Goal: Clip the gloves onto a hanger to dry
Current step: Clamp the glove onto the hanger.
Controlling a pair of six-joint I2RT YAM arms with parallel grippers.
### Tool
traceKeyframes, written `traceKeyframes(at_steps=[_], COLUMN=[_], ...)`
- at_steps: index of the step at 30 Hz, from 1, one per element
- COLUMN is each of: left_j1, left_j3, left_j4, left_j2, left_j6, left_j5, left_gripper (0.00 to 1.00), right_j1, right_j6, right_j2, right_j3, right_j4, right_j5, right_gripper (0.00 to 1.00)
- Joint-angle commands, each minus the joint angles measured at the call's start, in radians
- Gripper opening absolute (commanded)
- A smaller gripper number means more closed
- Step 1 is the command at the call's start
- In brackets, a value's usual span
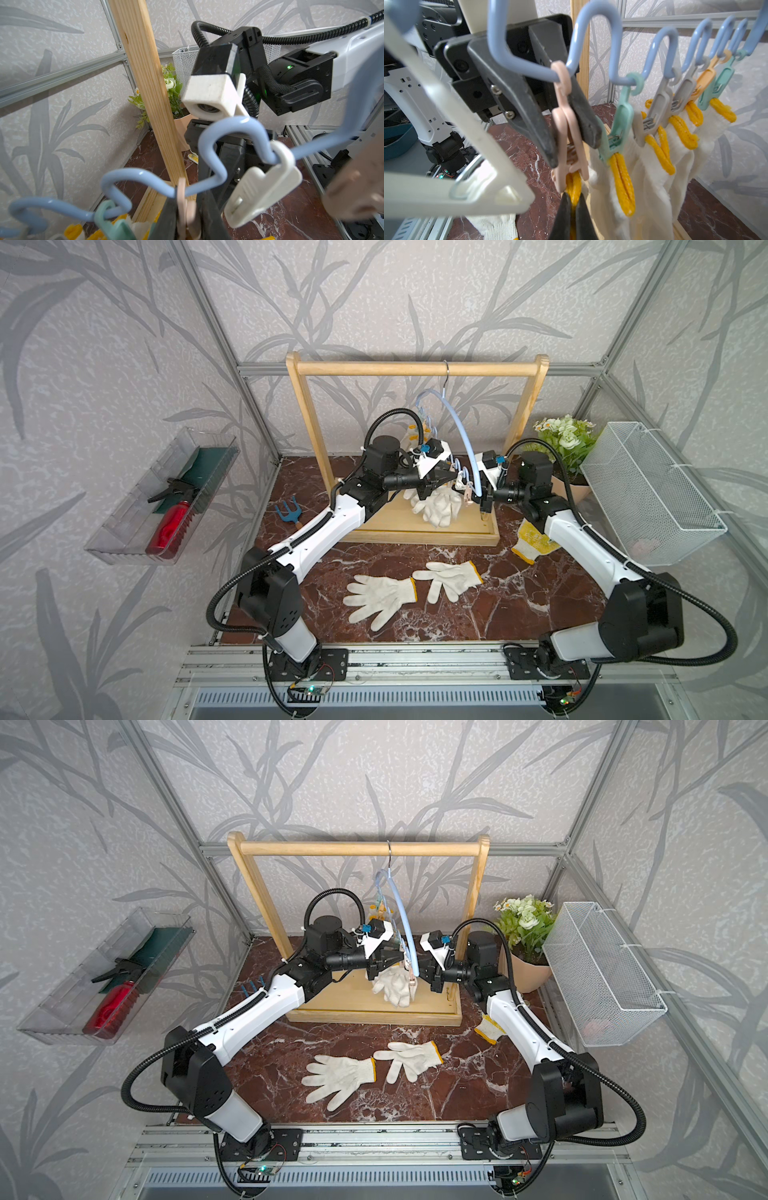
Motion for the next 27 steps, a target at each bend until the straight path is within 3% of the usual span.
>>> traceKeyframes(at_steps=[1, 27], left_j1=[-0.013, -0.014], left_j3=[0.000, -0.009], left_j4=[-0.115, -0.150], left_j2=[0.031, 0.064], left_j6=[0.052, 0.107], left_j5=[0.069, 0.081], left_gripper=[0.00, 0.00], right_j1=[0.008, 0.022], right_j6=[-0.016, -0.012], right_j2=[-0.009, -0.026], right_j3=[0.033, 0.053], right_j4=[-0.016, 0.004], right_j5=[-0.029, -0.022], right_gripper=[0.00, 0.00])
